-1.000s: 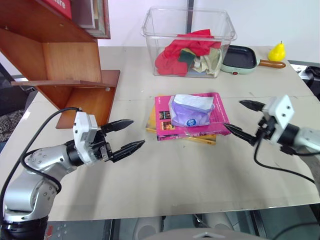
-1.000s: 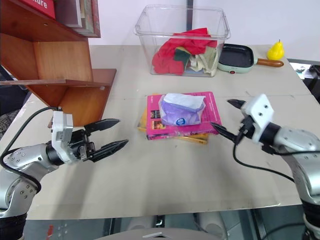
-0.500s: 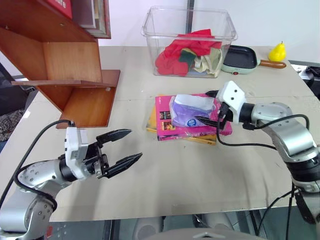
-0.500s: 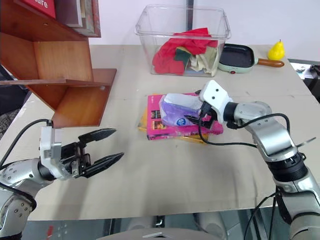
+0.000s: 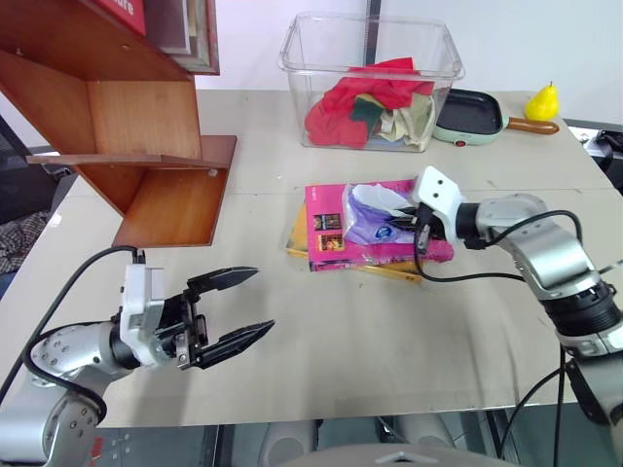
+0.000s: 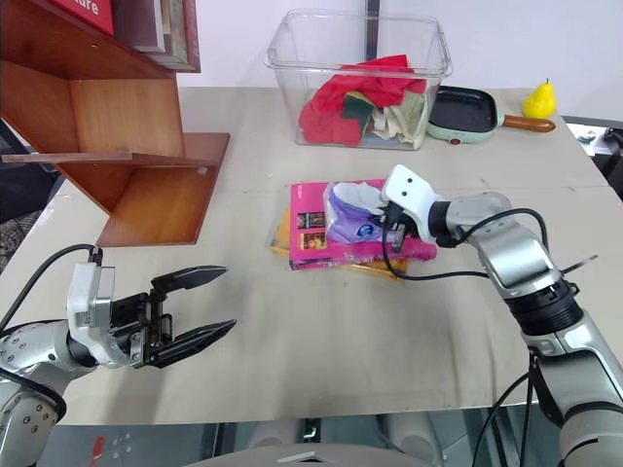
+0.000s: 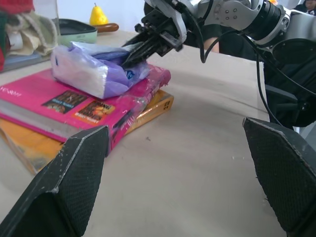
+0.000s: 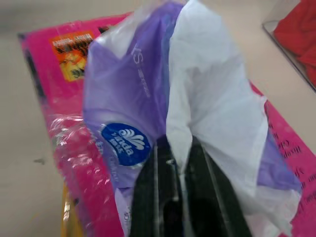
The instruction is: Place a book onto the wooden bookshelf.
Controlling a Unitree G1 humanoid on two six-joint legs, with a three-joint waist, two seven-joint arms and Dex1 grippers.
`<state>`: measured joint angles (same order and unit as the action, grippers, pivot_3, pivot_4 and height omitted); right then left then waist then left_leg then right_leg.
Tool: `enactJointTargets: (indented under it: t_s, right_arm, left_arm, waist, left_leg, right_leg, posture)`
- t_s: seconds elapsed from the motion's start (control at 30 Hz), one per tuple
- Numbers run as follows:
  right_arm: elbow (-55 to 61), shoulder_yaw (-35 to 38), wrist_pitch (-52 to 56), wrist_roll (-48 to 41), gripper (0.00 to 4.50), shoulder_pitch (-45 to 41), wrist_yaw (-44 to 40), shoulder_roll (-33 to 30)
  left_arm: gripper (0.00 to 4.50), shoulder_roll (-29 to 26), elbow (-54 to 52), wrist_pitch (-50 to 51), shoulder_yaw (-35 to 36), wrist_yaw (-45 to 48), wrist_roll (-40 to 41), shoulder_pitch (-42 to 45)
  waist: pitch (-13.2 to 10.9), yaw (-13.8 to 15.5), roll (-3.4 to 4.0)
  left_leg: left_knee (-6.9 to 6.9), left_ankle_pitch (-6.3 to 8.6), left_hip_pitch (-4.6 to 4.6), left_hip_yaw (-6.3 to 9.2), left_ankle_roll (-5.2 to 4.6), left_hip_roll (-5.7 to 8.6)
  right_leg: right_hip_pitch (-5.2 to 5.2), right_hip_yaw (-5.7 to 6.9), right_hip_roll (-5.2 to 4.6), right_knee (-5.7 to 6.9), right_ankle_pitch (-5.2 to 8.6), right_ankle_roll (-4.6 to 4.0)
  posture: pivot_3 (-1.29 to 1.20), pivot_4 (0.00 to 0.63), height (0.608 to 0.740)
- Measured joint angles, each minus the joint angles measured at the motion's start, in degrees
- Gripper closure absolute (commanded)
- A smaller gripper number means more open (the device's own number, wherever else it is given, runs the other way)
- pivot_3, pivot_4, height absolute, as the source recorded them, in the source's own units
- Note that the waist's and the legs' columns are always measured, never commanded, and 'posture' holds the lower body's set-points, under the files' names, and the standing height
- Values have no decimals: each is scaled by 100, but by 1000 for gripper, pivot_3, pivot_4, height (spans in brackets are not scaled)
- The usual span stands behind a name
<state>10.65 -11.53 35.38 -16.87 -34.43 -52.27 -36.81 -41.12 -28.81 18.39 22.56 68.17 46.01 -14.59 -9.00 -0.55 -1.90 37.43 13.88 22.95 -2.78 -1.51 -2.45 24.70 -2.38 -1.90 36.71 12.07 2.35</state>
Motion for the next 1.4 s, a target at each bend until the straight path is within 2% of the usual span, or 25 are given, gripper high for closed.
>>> enactJointTargets:
  t_s: [0.1, 0.13, 0.2, 0.3, 0.43, 0.53, 0.6, 0.63, 0.73, 0.8, 0.83, 0.87, 0.93, 0.97, 1.07, 1.13, 1.23, 1.37, 1.4]
  right_arm:
    - [841, 1049, 584, -869, 4469, 453, 24, -197]
    - [922, 1226, 659, -956, 4469, 496, 45, -247]
    - [1255, 2101, 1007, -1243, 4469, 975, 250, -508]
    - [1327, 3399, 1192, -1108, 4469, 2049, 658, -933]
    - [952, 3922, 879, -645, 4469, 2801, 1016, -1018]
    - [221, 3916, 266, -214, 4469, 2959, 1233, -1011]
    - [-667, 3715, -324, 131, 4469, 2825, 1437, -930]
    - [-869, 3639, -438, 195, 4221, 2806, 1457, -908]
    - [-1705, 3225, -923, 380, 3222, 2752, 1343, -813]
    - [-1941, 3131, -1157, 413, 2209, 2793, 1214, -813]
    - [-1932, 3140, -1200, 401, 1819, 2820, 1167, -838]
    - [-1825, 3196, -1229, 353, 1201, 2927, 1076, -924]
    - [-1417, 3448, -1129, 150, 283, 3181, 897, -1071]
    - [-1124, 3609, -996, -45, 47, 3282, 777, -1134]
    - [190, 4142, 6, -1156, 47, 3345, 503, -1289]
    - [823, 4100, 396, -1544, 47, 3277, 506, -1341]
    - [1318, 3518, 522, -1685, 47, 3085, 545, -1266]
    - [1237, 2608, 472, -1441, 47, 2703, 837, -921]
    - [1120, 2447, 417, -1287, 274, 2645, 924, -880]
  left_arm:
    - [0, -76, -146, 229, -239, -96, 207, 440]
    - [0, -86, -181, 258, -253, -102, 252, 486]
    - [0, -103, -245, 455, -439, -199, 475, 890]
    - [0, -52, -355, 764, -860, -412, 786, 1595]
    - [0, 233, -333, 998, -1399, -594, 923, 2305]
    - [0, 396, -153, 1078, -1709, -590, 913, 2671]
    - [0, 464, 46, 1110, -1923, -536, 815, 2877]
    - [0, 468, 91, 1113, -1970, -523, 802, 2917]
    - [0, 498, 236, 1118, -2109, -390, 749, 3029]
    - [0, 497, 254, 1118, -2111, -309, 748, 3029]
    - [0, 494, 254, 1120, -2110, -295, 748, 3027]
    - [0, 492, 251, 1121, -2110, -281, 748, 3015]
    - [0, 447, 227, 1105, -2082, -240, 730, 2906]
    - [0, 388, 224, 1101, -2059, -221, 702, 2777]
    - [0, 267, 223, 1023, -1951, -219, 536, 2366]
    - [0, 236, 220, 843, -1808, -215, 360, 2071]
    - [0, 246, 254, 721, -1550, -365, 233, 1573]
    - [0, 240, 218, 644, -1146, -562, 163, 1048]
    - [0, 239, 199, 646, -1126, -618, 148, 1012]
  waist:
    - [-5, -5, 1]
    - [-5, -7, 0]
    - [-5, 48, -3]
    - [-5, 117, -4]
    - [-5, 47, -3]
    - [-5, -55, -2]
    - [-4, -97, -3]
    - [-4, -108, -3]
    - [-6, -144, 0]
    - [-10, -154, 10]
    - [-10, -152, 11]
    - [-10, -145, 11]
    - [-12, -135, 15]
    - [-12, -132, 18]
    - [-14, -178, 15]
    - [-14, -179, 5]
    - [-14, -164, 4]
    - [-15, -136, -2]
    - [-15, -118, -2]
  left_leg:
    - [-2, 0, 6, 4, 0, 0]
    - [-2, 0, 6, 4, 0, 1]
    - [-1, 0, 7, 12, 0, 5]
    - [1, 0, 4, 3, 0, 11]
    - [3, -1, -8, 1, -2, 13]
    - [3, -1, -20, 2, -2, 12]
    - [4, -2, -23, 8, -3, 12]
    - [4, -2, -23, 9, -3, 12]
    - [1, -2, -19, 12, -3, 11]
    - [0, -1, -16, 9, -3, 11]
    - [0, -1, -15, 9, -3, 11]
    - [-1, -1, -13, 10, -3, 11]
    - [-3, -1, -10, 10, -3, 12]
    - [-3, -1, -12, 10, -3, 12]
    - [-4, 0, -18, 13, -3, 5]
    - [-3, 0, -20, 18, -3, 1]
    - [1, 0, -23, 17, -3, 2]
    - [4, 0, -16, 10, -3, 10]
    - [4, 0, -13, 8, -3, 12]
  right_leg:
    - [2, 2, 0, -2, 0, 2]
    - [2, 2, 0, -2, 0, 2]
    - [-2, 7, -1, -5, 2, 4]
    - [-5, -1, -4, -5, 2, 6]
    - [-10, -12, 4, 1, 12, 26]
    - [-14, -19, 13, 5, 13, 29]
    - [-17, -24, 22, 6, 13, 29]
    - [-17, -24, 23, 7, 13, 29]
    - [-16, -26, 26, 6, 11, 24]
    - [-15, -29, 24, 5, -1, 18]
    - [-15, -29, 24, 5, -8, 33]
    - [-15, -28, 24, 3, -7, 36]
    - [-14, -28, 21, 1, 2, 51]
    - [-14, -28, 21, 1, 4, 55]
    - [-14, -27, 25, 2, 7, 58]
    - [-15, -22, 29, 3, 19, 36]
    - [-16, -22, 24, 5, 17, 33]
    - [-15, -22, 9, 1, 17, 33]
    - [-15, -22, 5, -1, 17, 33]
  posture:
    - [0, 150, 740]
    - [0, 150, 740]
    - [0, 150, 740]
    - [0, 150, 740]
    - [0, 150, 740]
    - [0, 150, 740]
    - [0, 150, 740]
    - [0, 150, 740]
    - [0, 150, 740]
    - [0, 150, 740]
    - [0, 150, 740]
    - [0, 150, 740]
    - [0, 150, 740]
    - [0, 150, 740]
    - [0, 150, 740]
    - [0, 150, 740]
    - [0, 150, 740]
    - [0, 150, 740]
    - [0, 150, 740]
